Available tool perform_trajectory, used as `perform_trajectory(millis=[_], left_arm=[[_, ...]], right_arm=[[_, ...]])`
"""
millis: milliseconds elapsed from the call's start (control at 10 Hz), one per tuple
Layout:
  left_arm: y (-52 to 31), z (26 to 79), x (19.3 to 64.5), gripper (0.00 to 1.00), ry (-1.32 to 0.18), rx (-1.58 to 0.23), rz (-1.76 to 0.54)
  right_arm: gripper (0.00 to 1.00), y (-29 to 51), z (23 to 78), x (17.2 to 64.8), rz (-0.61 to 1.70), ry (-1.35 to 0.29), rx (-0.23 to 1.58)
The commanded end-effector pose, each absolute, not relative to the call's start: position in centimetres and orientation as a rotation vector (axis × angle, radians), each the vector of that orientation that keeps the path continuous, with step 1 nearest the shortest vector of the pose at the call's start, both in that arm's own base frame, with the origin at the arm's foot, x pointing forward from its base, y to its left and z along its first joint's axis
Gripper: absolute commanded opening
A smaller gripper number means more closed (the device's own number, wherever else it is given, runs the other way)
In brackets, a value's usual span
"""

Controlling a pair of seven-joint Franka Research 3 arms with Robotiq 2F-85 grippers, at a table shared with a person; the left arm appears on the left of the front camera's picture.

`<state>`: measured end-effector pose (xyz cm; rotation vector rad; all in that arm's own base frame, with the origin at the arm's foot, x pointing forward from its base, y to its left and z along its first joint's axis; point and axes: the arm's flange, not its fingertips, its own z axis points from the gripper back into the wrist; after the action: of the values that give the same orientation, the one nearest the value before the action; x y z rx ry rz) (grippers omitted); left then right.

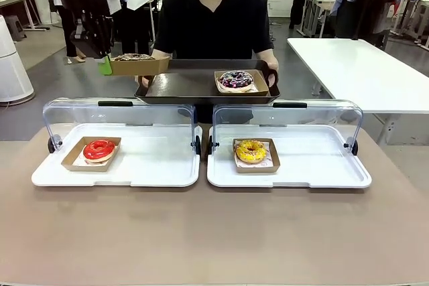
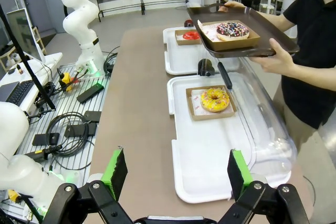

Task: Provide the desired donut to the person.
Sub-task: Place the picked Paper togo box onto the Handle tray extended by the person.

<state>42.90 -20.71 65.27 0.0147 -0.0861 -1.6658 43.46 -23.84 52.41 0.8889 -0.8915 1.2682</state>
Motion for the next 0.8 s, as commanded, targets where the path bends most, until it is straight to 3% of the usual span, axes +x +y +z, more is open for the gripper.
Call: perform_trajectory(millis=[0, 500, 700], left_arm=[[-20.6, 65.3, 42.8, 0.0, -0.084, 0.02, -1.656], [-21.7, 65.6, 43.2, 0.02, -0.101, 0.026, -1.686], [-23.5, 66.9, 45.8, 0.02, -0.114, 0.077, -1.68]], right_arm=[[1.0, -23.8, 52.4, 43.5, 1.268, -0.892, 0.89], [1.0, -23.8, 52.4, 43.5, 1.268, -0.892, 0.89], [1.0, -23.8, 52.4, 43.5, 1.268, -0.892, 0.89]])
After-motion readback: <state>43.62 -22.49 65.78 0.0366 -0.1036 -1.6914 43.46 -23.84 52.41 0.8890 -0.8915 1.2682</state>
